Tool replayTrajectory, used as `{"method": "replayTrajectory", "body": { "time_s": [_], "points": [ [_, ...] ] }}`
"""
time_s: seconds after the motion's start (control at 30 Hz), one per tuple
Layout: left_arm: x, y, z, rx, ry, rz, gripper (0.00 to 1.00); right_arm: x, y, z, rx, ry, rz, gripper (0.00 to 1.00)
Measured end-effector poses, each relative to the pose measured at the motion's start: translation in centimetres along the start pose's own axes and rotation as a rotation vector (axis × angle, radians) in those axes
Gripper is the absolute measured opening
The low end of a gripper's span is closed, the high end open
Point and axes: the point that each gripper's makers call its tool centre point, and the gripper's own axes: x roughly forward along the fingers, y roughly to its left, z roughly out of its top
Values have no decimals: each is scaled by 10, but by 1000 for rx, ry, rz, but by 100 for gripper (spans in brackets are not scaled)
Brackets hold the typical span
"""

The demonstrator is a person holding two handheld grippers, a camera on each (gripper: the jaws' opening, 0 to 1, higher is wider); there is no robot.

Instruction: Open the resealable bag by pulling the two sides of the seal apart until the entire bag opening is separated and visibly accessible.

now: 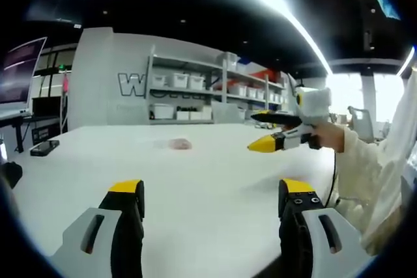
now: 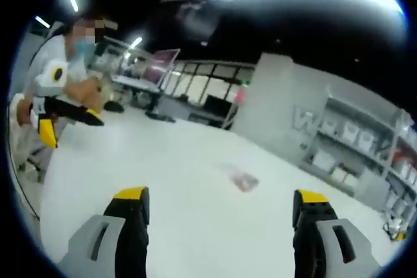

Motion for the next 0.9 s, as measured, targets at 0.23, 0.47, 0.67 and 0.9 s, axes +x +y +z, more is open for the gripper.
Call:
{"method": "replayTrajectory", "body": {
  "time_s": [0.23,0.47,0.67,0.9],
  "points": [
    [-1,0,-1,-1,3,0,83,6,2,4,-33,20,28,92],
    [-1,-1,-1,1,3,-2,83,14,6,1,-90,43,35,92],
    [-1,0,0,0,-2,2,83,21,6,3,-149,54,37,92],
    [-1,0,0,2,0,0,83,30,3,2,-183,66,23,91]
  ]
}}
